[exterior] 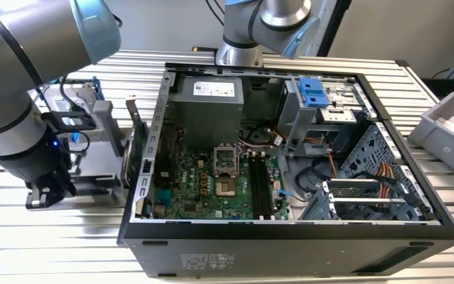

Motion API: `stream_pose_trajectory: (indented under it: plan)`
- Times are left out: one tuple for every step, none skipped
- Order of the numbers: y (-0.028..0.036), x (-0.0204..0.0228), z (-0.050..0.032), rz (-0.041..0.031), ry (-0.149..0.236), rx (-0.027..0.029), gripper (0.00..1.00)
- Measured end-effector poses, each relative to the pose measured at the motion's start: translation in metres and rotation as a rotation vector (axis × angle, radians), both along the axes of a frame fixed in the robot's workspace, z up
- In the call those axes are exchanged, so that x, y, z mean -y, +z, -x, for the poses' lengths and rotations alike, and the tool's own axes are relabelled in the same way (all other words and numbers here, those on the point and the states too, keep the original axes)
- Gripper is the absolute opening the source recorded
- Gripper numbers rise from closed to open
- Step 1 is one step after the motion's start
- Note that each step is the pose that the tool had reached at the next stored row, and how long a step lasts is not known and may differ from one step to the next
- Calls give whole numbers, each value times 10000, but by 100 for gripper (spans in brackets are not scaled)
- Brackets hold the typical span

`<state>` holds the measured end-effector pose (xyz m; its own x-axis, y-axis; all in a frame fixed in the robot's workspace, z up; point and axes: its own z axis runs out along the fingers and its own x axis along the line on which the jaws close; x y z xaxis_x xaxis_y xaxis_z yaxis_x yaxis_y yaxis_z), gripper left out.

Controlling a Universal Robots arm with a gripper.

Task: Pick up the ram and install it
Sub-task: 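Pick up the ram and move it above insertion slot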

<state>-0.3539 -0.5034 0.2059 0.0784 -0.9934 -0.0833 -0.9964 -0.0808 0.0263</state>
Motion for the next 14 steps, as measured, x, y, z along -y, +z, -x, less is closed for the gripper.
stream_pose_trajectory:
  plan:
    - [13,0,0,0,1,0,0]
    - [23,0,1,-1,0,1,0]
    - [31,0,2,-1,0,1,0]
    - [37,0,2,0,0,2,0]
    - [48,0,3,-1,0,3,0]
    - [64,0,3,-1,0,2,0]
    - [81,0,3,-1,0,1,0]
    - [97,0,3,-1,0,0,0]
    - [108,0,3,-2,0,1,0]
    - [116,0,3,-1,0,0,0]
    - [123,0,3,-1,0,1,0]
    - [129,0,3,-2,0,2,0]
    - [137,0,3,0,-1,1,0]
    - [144,0,3,-2,0,1,0]
